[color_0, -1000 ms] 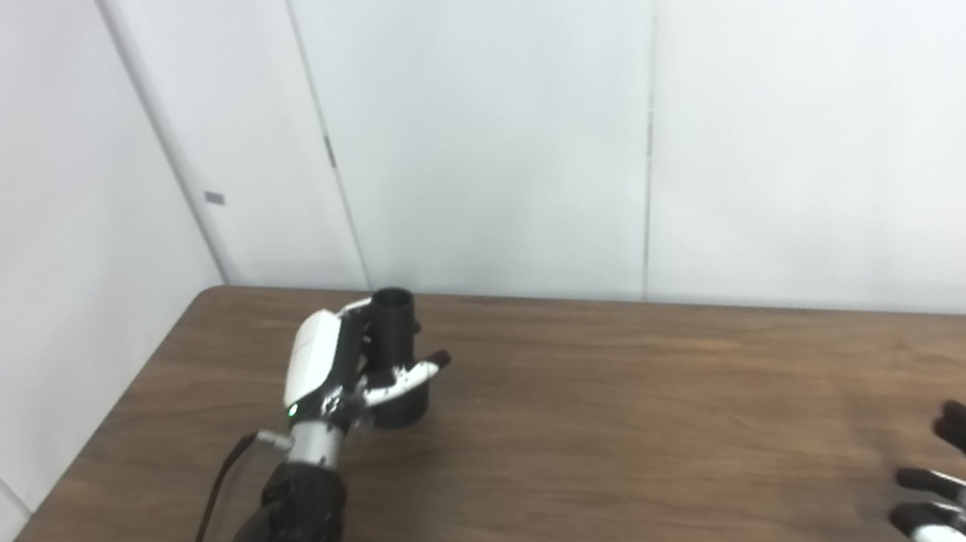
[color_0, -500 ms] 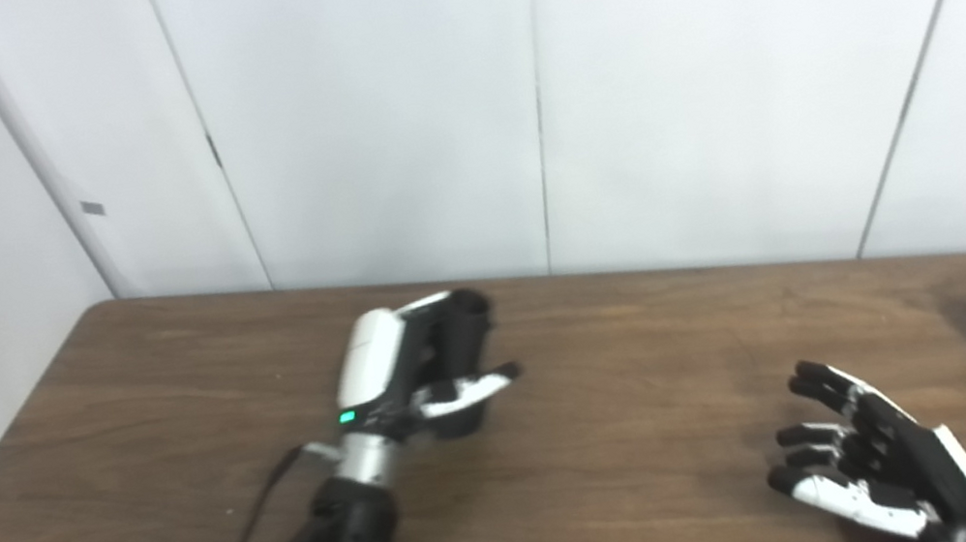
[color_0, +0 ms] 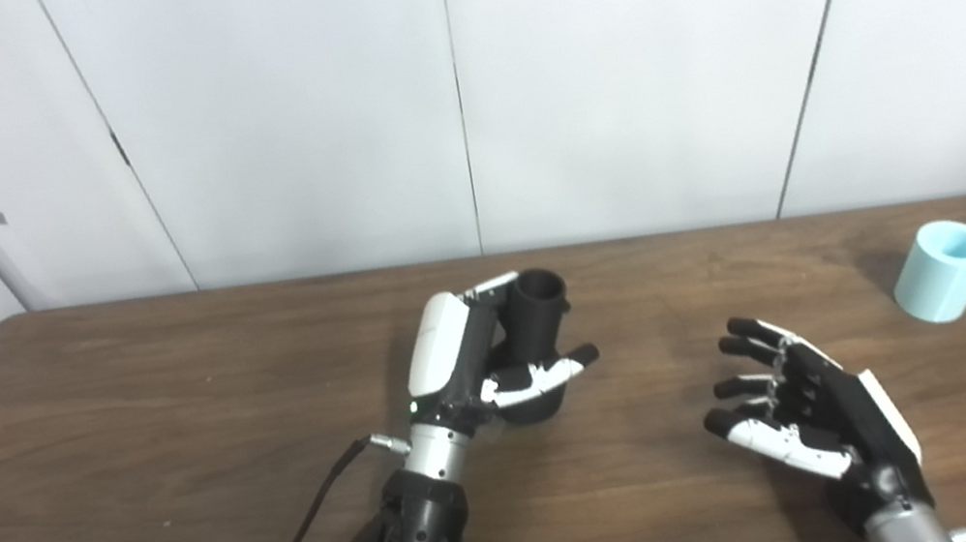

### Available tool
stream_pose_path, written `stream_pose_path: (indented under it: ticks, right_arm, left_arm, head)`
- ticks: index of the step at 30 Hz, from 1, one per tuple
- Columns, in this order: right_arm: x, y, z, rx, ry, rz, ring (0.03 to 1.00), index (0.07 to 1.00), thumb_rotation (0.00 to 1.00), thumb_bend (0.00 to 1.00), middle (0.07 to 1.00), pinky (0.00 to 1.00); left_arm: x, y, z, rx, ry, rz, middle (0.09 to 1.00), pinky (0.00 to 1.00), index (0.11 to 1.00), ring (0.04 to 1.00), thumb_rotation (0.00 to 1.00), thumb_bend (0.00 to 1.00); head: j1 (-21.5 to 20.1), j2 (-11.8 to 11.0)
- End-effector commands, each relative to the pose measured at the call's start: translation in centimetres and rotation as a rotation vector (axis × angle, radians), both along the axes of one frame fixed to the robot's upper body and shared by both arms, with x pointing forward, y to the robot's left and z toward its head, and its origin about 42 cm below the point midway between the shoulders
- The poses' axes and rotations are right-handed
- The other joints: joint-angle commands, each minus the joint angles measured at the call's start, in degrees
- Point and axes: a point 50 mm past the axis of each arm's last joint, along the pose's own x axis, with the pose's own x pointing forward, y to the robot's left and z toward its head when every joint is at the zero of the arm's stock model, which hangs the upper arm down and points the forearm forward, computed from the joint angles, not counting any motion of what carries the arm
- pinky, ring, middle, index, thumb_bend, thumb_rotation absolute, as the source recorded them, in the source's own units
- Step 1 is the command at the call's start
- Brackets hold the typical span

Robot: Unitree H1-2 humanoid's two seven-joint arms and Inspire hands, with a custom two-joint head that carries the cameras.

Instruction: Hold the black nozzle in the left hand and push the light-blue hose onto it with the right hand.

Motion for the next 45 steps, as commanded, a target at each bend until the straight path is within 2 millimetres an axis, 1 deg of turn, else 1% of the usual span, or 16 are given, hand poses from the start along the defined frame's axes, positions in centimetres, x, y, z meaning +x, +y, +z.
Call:
stream_pose_path:
  ticks: [1, 3, 4, 8, 12, 16, 18, 22, 24, 25, 28, 31, 35, 39, 42, 45]
  right_arm:
    - [0.6, 0.3, 2.1, 0.004, -0.102, 0.004, 0.606, 0.776, 0.22, 0.79, 0.771, 0.46]
    - [0.7, 0.2, 2.1, 0.003, -0.103, 0.004, 0.605, 0.775, 0.23, 0.79, 0.769, 0.46]
    - [0.7, 0.2, 2.1, -0.002, -0.103, 0.005, 0.605, 0.774, 0.21, 0.78, 0.768, 0.46]
    - [0.6, 0.0, 2.2, -0.01, -0.098, 0.001, 0.602, 0.775, 0.21, 0.76, 0.769, 0.47]
    - [0.6, -0.1, 2.2, -0.014, -0.092, -0.002, 0.599, 0.776, 0.2, 0.75, 0.769, 0.47]
    - [0.6, -0.1, 2.1, -0.006, -0.092, 0.001, 0.597, 0.774, 0.15, 0.73, 0.769, 0.47]
    - [0.7, -0.2, 2.1, 0.001, -0.096, 0.006, 0.597, 0.774, 0.15, 0.72, 0.769, 0.46]
    - [0.9, -0.4, 1.9, -0.015, -0.102, 0.014, 0.594, 0.776, 0.17, 0.71, 0.77, 0.46]
    - [0.9, -0.5, 1.9, -0.012, -0.097, 0.01, 0.594, 0.776, 0.15, 0.71, 0.769, 0.46]
    - [0.9, -0.5, 1.9, -0.011, -0.093, 0.007, 0.59, 0.774, 0.14, 0.71, 0.768, 0.46]
    - [0.9, -0.6, 1.9, 0.001, -0.092, 0.005, 0.588, 0.774, 0.14, 0.72, 0.769, 0.44]
    - [0.8, -0.7, 1.9, -0.003, -0.094, 0.004, 0.591, 0.772, 0.17, 0.73, 0.771, 0.44]
    - [0.8, -0.7, 2.0, 0.008, -0.101, 0.017, 0.596, 0.77, 0.17, 0.73, 0.77, 0.44]
    - [0.8, -0.8, 1.9, 0.005, -0.1, 0.014, 0.597, 0.767, 0.2, 0.75, 0.766, 0.44]
    - [0.9, -0.9, 1.8, 0.002, -0.1, 0.011, 0.595, 0.77, 0.22, 0.76, 0.767, 0.44]
    - [1.0, -0.8, 1.9, 0.001, -0.107, 0.016, 0.585, 0.774, 0.2, 0.75, 0.767, 0.43]
  left_arm:
    - [-0.6, -0.1, 0.3, -0.053, -0.027, -0.005, 0.492, 0.37, 0.503, 0.409, 0.0, 0.5]
    - [-0.7, 0.1, 0.5, -0.059, -0.029, -0.007, 0.491, 0.37, 0.504, 0.409, 0.0, 0.5]
    - [-0.8, 0.4, 0.5, -0.057, -0.031, -0.007, 0.491, 0.37, 0.504, 0.409, 0.0, 0.5]
    - [-1.2, 1.5, 0.3, -0.046, -0.027, -0.004, 0.489, 0.36, 0.504, 0.411, 0.0, 0.5]
    - [-1.6, 3.0, -0.4, -0.033, 0.0, 0.009, 0.49, 0.37, 0.505, 0.411, 0.0, 0.5]
    - [-1.9, 4.9, -1.8, 0.032, 0.05, 0.02, 0.49, 0.36, 0.508, 0.407, 0.0, 0.5]
    - [-2.0, 6.0, -2.6, 0.091, 0.084, 0.016, 0.488, 0.35, 0.52, 0.403, 0.0, 0.5]
    - [-2.3, 8.5, -4.4, 0.3, 0.191, 0.0, 0.479, 0.35, 0.534, 0.387, 0.0, 0.5]
    - [-2.5, 9.6, -5.2, 0.392, 0.232, -0.008, 0.475, 0.35, 0.536, 0.383, 0.0, 0.5]
    - [-2.6, 10.0, -5.6, 0.423, 0.248, -0.014, 0.47, 0.34, 0.539, 0.379, 0.0, 0.5]
    - [-3.0, 11.2, -6.9, 0.505, 0.29, -0.019, 0.467, 0.34, 0.526, 0.376, 0.0, 0.5]
    - [-3.2, 11.8, -7.5, 0.546, 0.326, -0.022, 0.477, 0.36, 0.518, 0.378, 0.0, 0.5]
    - [-3.4, 12.3, -8.0, 0.585, 0.365, -0.019, 0.491, 0.38, 0.507, 0.383, 0.0, 0.5]
    - [-3.6, 12.7, -8.2, 0.592, 0.354, -0.017, 0.491, 0.38, 0.504, 0.38, 0.0, 0.5]
    - [-3.7, 12.6, -8.0, 0.586, 0.352, -0.018, 0.492, 0.38, 0.507, 0.383, 0.0, 0.5]
    - [-3.6, 12.2, -7.7, 0.581, 0.345, -0.021, 0.49, 0.39, 0.51, 0.384, 0.0, 0.5]
  head:
    - [-0.14, 0.17]
    - [-0.18, 0.42]
    - [-0.17, 0.62]
    - [-0.03, 0.83]
    - [0.42, 1.16]
    - [0.73, 1.57]
    - [0.79, 1.7]
    - [0.82, 1.9]
    - [0.88, 2.08]
    - [0.9, 2.11]
    - [1.18, 2.27]
    - [1.39, 2.42]
    - [1.53, 2.59]
    - [1.7, 2.64]
    - [1.77, 2.6]
    - [1.73, 2.69]
